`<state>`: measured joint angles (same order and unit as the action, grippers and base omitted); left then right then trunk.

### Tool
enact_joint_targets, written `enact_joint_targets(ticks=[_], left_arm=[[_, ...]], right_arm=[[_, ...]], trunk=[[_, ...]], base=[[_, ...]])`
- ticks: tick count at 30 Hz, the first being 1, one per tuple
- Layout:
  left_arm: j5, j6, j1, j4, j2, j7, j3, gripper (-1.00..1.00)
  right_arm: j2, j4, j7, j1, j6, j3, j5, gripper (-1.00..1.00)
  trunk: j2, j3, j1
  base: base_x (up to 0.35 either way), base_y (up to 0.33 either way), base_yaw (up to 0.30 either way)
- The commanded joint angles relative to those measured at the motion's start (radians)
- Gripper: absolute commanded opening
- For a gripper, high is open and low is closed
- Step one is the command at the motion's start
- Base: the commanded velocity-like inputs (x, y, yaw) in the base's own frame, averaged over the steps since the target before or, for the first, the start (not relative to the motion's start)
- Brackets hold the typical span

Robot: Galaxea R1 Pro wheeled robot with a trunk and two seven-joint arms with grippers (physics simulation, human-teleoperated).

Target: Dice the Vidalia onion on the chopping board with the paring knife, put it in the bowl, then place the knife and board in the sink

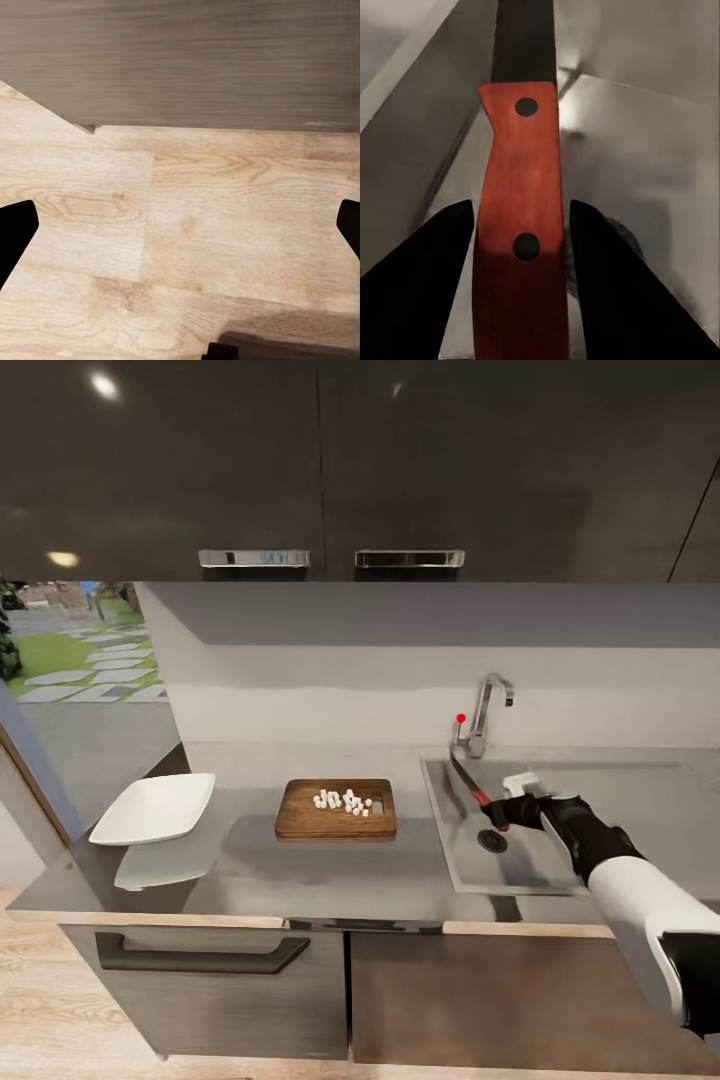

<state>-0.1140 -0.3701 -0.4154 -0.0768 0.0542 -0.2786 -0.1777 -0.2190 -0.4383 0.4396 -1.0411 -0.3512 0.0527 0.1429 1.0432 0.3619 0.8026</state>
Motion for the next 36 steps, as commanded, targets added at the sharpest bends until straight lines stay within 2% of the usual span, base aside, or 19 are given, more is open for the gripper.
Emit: enact_joint_targets(ticks=[1,5,9,13,19,36], left_arm=[[-0.01,-0.007,-0.002,-0.004,0.001,-0.001,-0.008,1.0],[-0.01,-0.007,-0.002,-0.004,0.001,-0.001,-0.008,1.0],[-0.01,-0.007,-0.002,-0.004,0.002,-0.001,-0.008,1.0],[-0.01,-0.006,-0.002,-0.004,0.001,-0.002,-0.008,1.0],[-0.01,-0.006,-0.002,-0.004,0.001,-0.002,-0.008,1.0],[-0.01,-0.006,-0.002,-0.004,0.001,-0.002,-0.008,1.0]], right_arm=[[-0.001,0.009,0.004,-0.001,-0.002,0.003,0.007,-1.0],[-0.001,0.068,-0.026,-0.001,0.022,0.003,0.007,-1.0],[-0.001,0.124,-0.072,-0.001,0.084,0.002,0.004,-1.0],[0.0,0.151,-0.087,-0.001,0.12,0.002,-0.02,-1.0],[0.002,0.156,-0.093,-0.001,0.127,0.003,-0.043,-1.0],[0.004,0.156,-0.099,-0.001,0.129,0.003,-0.045,-1.0]], trunk=[[0.001,0.001,0.0],[0.001,0.001,0.0],[0.001,0.001,0.0],[0.001,0.001,0.0],[0.001,0.001,0.0],[0.001,0.001,0.0]], base=[[0.0,-0.002,0.0],[0.0,0.0,0.0],[0.0,0.0,0.0],[0.0,0.0,0.0],[0.0,0.0,0.0],[0.0,0.0,0.0]])
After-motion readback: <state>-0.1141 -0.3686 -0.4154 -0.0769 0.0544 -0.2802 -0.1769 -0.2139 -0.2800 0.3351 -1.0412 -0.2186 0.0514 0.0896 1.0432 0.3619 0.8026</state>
